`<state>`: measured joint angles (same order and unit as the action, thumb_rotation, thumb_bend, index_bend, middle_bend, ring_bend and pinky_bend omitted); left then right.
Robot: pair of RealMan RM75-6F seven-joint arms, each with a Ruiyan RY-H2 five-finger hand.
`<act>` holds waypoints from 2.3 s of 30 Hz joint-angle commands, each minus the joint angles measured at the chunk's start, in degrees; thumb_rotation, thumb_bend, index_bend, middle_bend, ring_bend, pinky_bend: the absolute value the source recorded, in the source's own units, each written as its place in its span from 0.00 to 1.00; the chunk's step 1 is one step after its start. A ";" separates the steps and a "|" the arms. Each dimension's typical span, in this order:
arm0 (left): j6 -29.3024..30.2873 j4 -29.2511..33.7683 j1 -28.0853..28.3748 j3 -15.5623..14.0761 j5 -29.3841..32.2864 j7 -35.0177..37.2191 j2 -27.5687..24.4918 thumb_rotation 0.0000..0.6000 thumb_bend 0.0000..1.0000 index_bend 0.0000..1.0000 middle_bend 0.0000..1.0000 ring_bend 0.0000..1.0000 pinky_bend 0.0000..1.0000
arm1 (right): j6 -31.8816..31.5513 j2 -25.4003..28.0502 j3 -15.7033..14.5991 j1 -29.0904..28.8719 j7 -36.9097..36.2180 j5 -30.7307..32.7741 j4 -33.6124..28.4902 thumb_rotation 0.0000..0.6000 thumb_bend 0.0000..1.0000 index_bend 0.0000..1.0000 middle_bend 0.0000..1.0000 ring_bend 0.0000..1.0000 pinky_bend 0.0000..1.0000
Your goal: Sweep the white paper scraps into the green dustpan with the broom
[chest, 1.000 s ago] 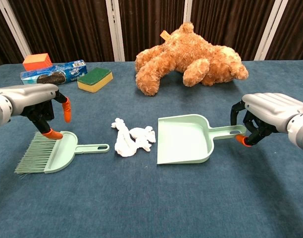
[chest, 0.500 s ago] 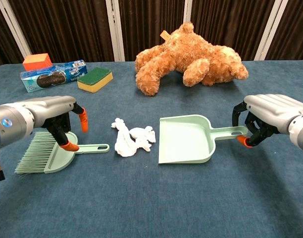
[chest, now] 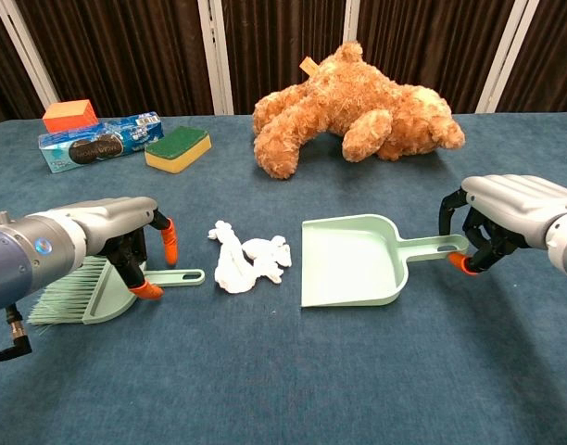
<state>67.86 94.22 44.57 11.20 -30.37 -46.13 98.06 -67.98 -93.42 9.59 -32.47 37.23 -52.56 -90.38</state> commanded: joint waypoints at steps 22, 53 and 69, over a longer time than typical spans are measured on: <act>1.32 -2.55 -0.18 -0.56 0.26 0.66 1.63 1.00 0.58 0.68 1.00 1.00 1.00 | 0.64 -0.32 -0.05 -0.15 -0.91 0.74 1.59 1.00 0.46 0.59 0.82 0.80 0.80; 2.10 -0.88 -0.01 8.51 -15.14 19.42 5.31 1.00 0.64 0.78 1.00 1.00 1.00 | -0.12 0.46 0.58 -1.12 1.46 1.92 -0.15 1.00 0.46 0.59 0.82 0.80 0.80; -0.45 -2.42 1.70 10.97 -13.08 23.60 10.73 1.00 0.64 0.78 1.00 1.00 1.00 | -0.79 0.50 -0.35 -0.54 1.36 1.56 -0.06 1.00 0.46 0.59 0.82 0.80 0.80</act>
<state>67.63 92.10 46.05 21.97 -43.18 -22.98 108.37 -68.76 -92.94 9.25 -33.02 38.60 -50.99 -90.42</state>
